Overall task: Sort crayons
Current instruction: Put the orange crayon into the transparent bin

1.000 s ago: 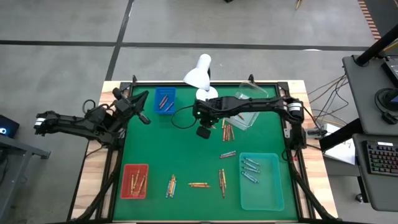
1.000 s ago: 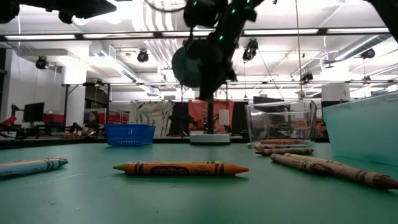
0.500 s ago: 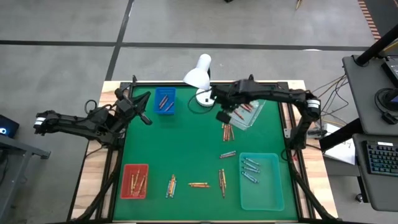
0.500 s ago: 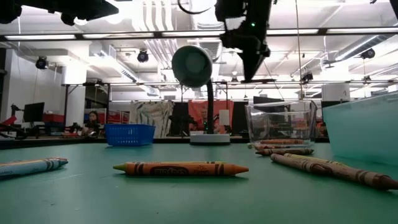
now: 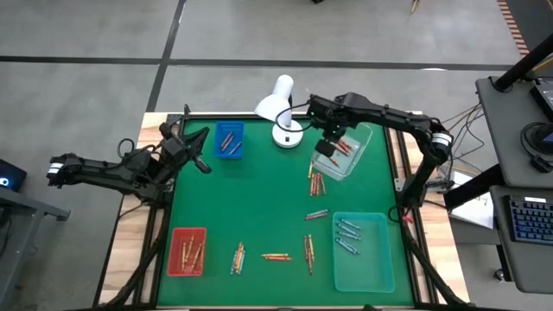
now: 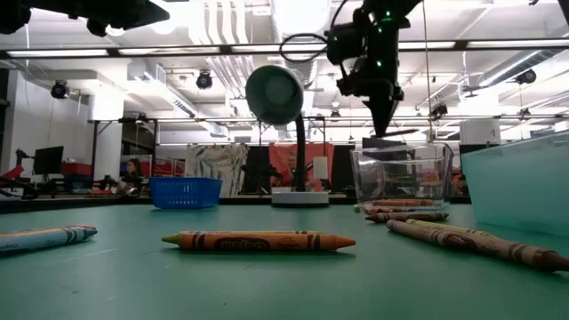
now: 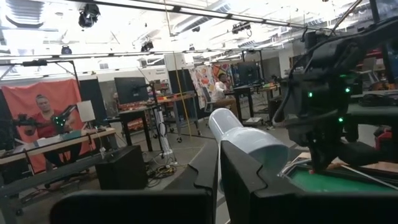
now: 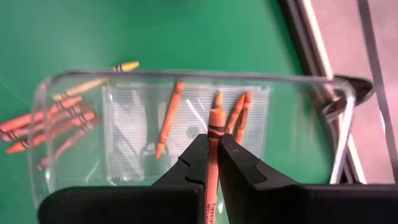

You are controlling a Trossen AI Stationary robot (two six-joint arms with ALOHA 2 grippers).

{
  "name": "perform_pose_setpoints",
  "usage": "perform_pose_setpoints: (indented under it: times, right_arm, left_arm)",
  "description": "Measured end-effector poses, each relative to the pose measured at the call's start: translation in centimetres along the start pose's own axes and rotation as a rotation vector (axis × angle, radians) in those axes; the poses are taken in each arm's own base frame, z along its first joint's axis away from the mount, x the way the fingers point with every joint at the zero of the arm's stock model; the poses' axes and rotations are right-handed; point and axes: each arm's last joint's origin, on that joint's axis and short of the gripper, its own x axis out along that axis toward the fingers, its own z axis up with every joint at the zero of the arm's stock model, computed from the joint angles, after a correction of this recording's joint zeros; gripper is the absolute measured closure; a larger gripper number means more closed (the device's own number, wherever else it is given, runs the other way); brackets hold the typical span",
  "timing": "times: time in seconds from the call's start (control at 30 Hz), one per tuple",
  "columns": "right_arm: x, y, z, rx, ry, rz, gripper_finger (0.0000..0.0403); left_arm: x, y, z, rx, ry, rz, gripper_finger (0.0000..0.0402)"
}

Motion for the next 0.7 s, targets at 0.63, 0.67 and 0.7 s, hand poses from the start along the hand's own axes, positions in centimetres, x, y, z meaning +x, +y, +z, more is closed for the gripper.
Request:
perform_pose_setpoints:
  times: [0.63, 0.67, 0.7]
  right_arm:
    - [3.7, -1.7, -4.7, 0.081, -0.159, 0.058, 0.0386]
    - [4.1, -2.0, -4.9, 0.092, -0.167, 0.055, 0.0386]
    - [4.6, -2.2, -5.0, 0.103, -0.177, 0.052, 0.0386]
  left_arm:
    - [0.0, 0.0, 0.0, -0.023, 0.003, -0.001, 0.04]
    - [0.0, 0.0, 0.0, -0.024, 0.003, -0.001, 0.04]
    - [0.0, 0.0, 0.0, -0.026, 0.003, -0.001, 0.04]
